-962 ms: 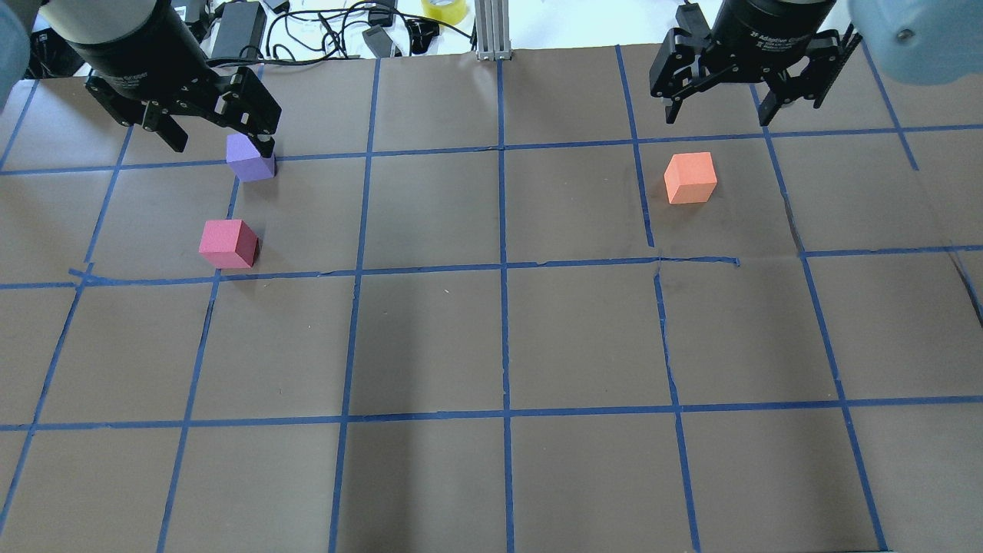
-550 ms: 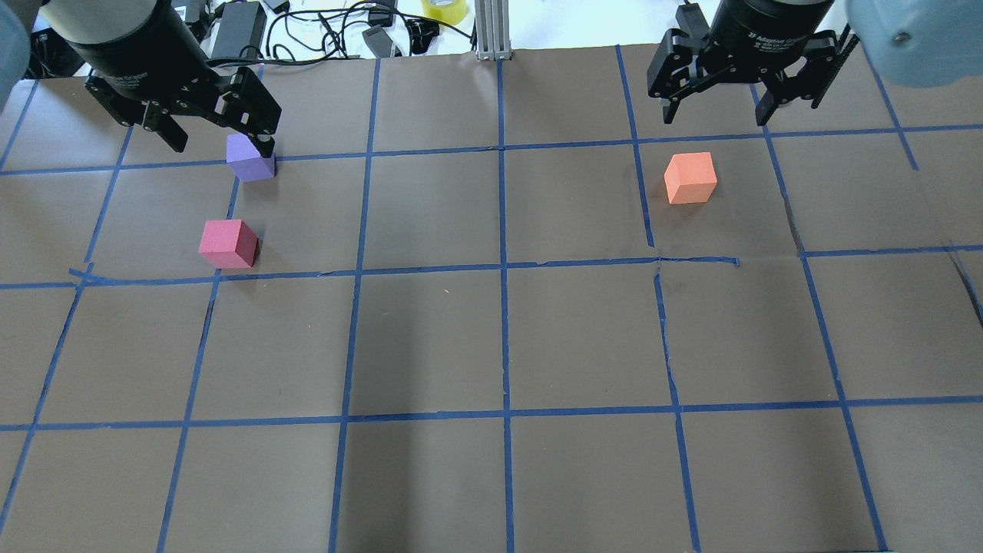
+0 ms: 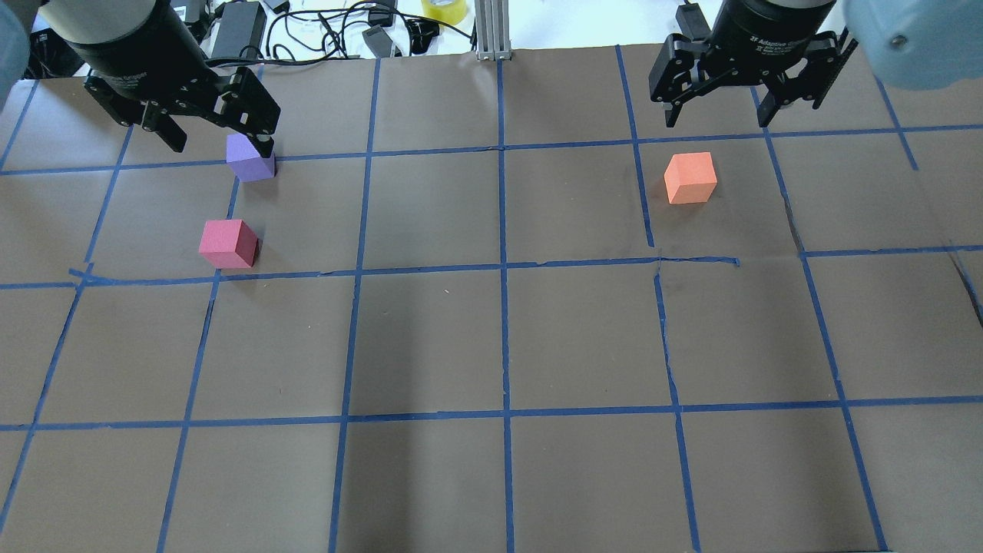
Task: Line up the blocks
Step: 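Lower the right gripper over the orange cube and close on it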
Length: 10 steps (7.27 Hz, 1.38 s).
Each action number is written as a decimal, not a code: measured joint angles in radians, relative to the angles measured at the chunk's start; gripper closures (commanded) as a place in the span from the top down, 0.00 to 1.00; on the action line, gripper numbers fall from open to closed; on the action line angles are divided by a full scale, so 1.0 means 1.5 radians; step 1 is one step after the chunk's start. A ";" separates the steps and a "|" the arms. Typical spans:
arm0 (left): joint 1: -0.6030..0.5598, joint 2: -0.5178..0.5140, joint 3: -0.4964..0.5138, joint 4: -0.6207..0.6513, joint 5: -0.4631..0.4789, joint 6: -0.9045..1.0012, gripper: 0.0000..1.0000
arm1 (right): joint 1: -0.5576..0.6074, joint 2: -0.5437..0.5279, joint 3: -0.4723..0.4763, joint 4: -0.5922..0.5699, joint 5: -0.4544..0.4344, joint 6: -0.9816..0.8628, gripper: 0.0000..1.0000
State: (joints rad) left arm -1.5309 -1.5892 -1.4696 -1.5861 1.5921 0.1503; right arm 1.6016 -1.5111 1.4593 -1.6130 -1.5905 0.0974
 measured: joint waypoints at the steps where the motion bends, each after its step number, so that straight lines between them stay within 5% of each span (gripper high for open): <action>1: 0.000 0.000 0.000 0.000 0.000 0.000 1.00 | -0.003 0.001 -0.001 -0.003 0.002 0.001 1.00; 5: 0.000 0.000 0.000 0.000 0.000 0.000 1.00 | -0.122 0.034 0.002 -0.016 0.010 -0.100 1.00; 10: 0.000 0.000 0.000 0.000 0.000 0.000 1.00 | -0.127 0.256 0.004 -0.260 0.048 -0.166 1.00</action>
State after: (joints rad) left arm -1.5309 -1.5892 -1.4695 -1.5862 1.5923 0.1503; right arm 1.4110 -1.1277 1.4659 -2.0035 -1.5184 -0.1520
